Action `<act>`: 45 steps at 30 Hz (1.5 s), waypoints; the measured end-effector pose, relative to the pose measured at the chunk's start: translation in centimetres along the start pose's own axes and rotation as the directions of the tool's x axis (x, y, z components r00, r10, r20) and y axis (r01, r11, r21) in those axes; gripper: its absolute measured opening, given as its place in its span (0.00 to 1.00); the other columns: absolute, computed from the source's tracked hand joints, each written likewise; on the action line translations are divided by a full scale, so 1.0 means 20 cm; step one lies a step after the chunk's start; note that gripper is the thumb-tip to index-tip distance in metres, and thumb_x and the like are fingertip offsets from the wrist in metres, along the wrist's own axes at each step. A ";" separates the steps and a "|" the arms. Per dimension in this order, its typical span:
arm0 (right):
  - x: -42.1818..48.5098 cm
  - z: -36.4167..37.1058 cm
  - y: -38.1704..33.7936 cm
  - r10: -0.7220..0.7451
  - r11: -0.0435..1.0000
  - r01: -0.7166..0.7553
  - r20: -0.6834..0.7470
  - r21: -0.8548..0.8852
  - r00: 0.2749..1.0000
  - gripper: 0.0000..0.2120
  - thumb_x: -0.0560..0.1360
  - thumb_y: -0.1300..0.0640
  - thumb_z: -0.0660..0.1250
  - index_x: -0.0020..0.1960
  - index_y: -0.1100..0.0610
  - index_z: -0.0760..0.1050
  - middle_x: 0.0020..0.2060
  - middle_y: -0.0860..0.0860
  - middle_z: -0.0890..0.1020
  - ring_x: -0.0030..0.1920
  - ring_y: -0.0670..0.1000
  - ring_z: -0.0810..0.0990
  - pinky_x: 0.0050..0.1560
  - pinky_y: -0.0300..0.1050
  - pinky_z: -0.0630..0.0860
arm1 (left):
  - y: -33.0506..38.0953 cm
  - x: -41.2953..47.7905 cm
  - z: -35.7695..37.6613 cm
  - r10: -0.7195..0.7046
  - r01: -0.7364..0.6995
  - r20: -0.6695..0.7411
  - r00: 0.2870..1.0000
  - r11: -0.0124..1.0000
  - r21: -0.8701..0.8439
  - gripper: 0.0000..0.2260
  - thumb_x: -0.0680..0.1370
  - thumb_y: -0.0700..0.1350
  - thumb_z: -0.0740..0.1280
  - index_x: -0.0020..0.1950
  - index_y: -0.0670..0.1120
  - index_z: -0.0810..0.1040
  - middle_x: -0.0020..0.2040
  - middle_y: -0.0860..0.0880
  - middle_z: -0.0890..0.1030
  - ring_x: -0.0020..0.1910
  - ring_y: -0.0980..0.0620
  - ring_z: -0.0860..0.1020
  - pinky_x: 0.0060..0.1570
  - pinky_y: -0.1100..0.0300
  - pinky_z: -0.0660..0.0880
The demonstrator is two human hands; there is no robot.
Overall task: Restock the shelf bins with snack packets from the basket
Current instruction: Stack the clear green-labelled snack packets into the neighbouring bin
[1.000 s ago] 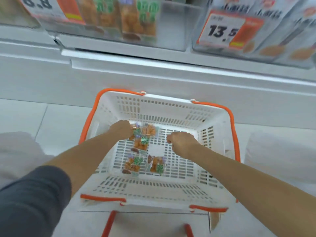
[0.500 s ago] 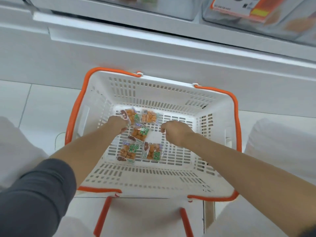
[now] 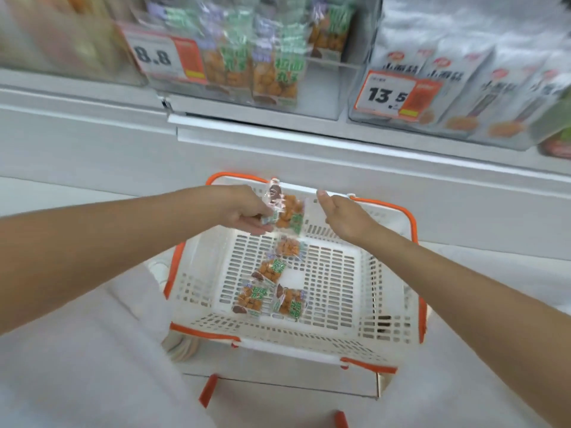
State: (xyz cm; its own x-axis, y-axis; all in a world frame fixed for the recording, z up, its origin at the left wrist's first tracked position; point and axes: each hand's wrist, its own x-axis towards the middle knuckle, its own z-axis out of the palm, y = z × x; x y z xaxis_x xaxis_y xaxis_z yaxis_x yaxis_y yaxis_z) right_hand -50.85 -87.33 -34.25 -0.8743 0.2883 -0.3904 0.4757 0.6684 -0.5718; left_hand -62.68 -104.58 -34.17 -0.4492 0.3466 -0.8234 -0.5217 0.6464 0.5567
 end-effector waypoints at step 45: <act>-0.05 -0.48 -0.27 -0.265 0.956 0.267 -0.034 0.119 0.964 0.08 0.73 0.56 0.74 0.51 0.57 0.82 0.36 0.56 0.84 0.35 0.49 0.81 0.44 0.52 0.80 | 0.26 -0.26 -0.09 0.689 -0.688 0.084 0.720 0.692 0.219 0.07 0.73 0.47 0.74 0.48 0.45 0.86 0.42 0.45 0.86 0.40 0.54 0.82 0.44 0.64 0.80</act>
State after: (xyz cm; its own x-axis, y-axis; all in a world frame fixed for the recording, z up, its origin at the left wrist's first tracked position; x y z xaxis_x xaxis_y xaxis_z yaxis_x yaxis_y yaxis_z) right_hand -53.41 -84.63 -23.94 -0.9718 0.1241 -0.2007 0.2332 0.6348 -0.7366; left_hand -64.41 -104.24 -26.76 -0.6219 0.7519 -0.2189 0.1068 0.3583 0.9275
